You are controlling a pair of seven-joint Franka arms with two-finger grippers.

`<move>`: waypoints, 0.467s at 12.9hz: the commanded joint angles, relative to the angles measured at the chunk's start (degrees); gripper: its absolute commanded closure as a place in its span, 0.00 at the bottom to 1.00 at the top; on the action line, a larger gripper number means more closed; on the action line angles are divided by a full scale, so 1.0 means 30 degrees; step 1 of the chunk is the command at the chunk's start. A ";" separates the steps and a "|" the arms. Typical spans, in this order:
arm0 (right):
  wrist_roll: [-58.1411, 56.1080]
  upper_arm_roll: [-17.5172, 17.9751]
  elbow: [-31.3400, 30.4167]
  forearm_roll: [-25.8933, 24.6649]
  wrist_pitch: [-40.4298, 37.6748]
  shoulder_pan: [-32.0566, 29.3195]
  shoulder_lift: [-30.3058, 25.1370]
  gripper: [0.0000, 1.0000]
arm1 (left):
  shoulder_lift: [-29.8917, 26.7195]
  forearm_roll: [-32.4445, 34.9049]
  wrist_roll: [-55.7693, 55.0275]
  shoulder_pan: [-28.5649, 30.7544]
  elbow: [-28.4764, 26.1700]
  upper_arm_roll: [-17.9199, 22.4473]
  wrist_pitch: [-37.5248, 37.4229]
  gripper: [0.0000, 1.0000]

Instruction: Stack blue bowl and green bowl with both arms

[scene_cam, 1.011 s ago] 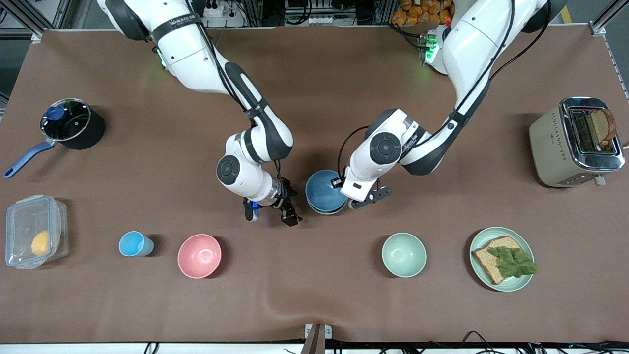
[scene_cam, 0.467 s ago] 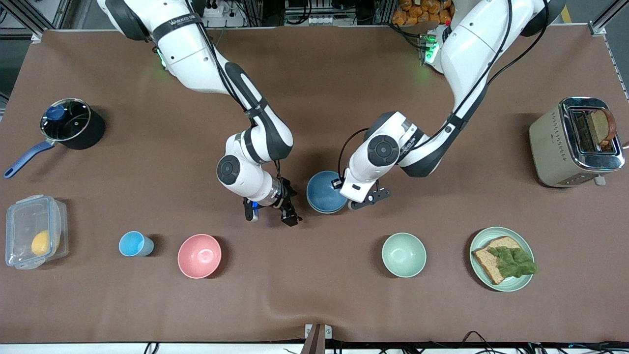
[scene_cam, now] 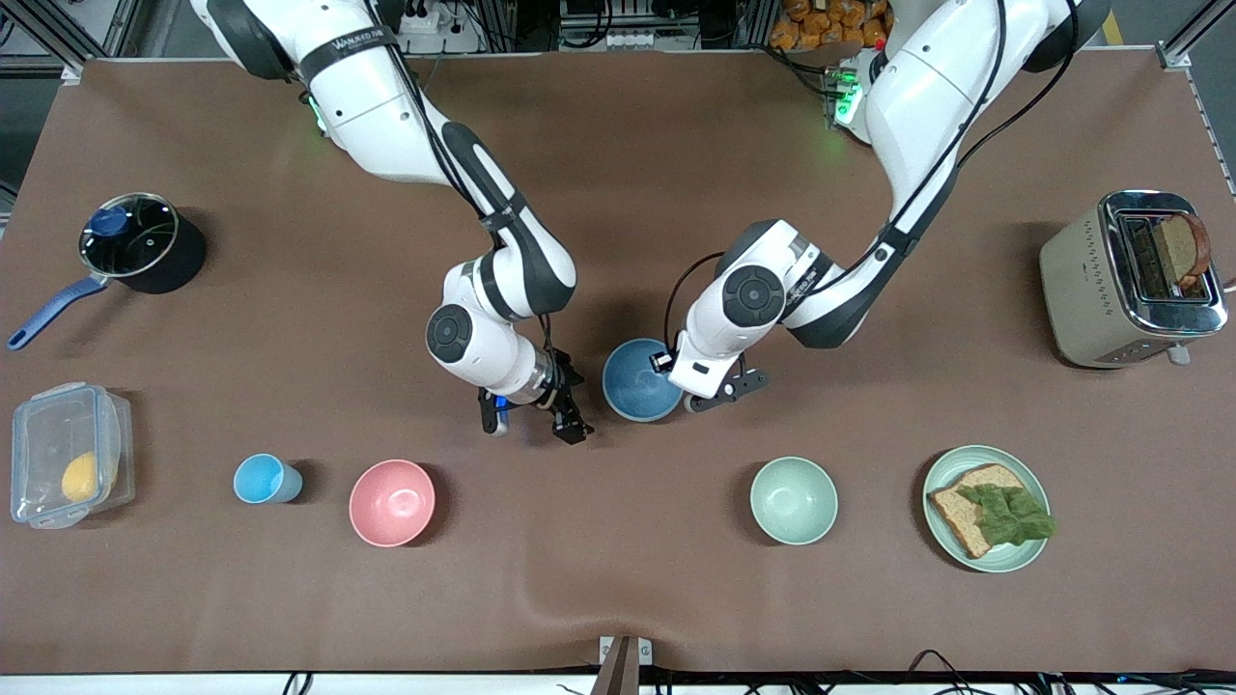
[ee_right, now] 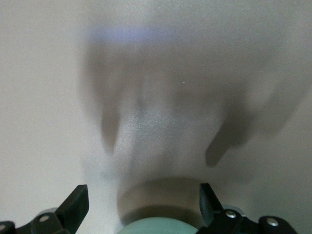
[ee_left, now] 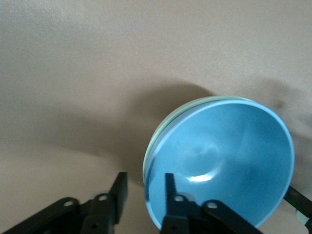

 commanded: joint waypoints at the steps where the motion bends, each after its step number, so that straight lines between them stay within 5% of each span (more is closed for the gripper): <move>1: 0.0432 -0.0194 0.0285 -0.0412 0.0019 0.0255 0.0180 0.00 | -0.0379 0.0614 -0.0552 -0.0113 0.0342 0.0065 0.0079 0.00; 6: 0.0432 -0.0194 0.0285 -0.0441 0.0019 0.0372 0.0180 0.00 | -0.3713 0.0876 -0.0377 0.1435 0.0224 0.0211 -0.0970 0.00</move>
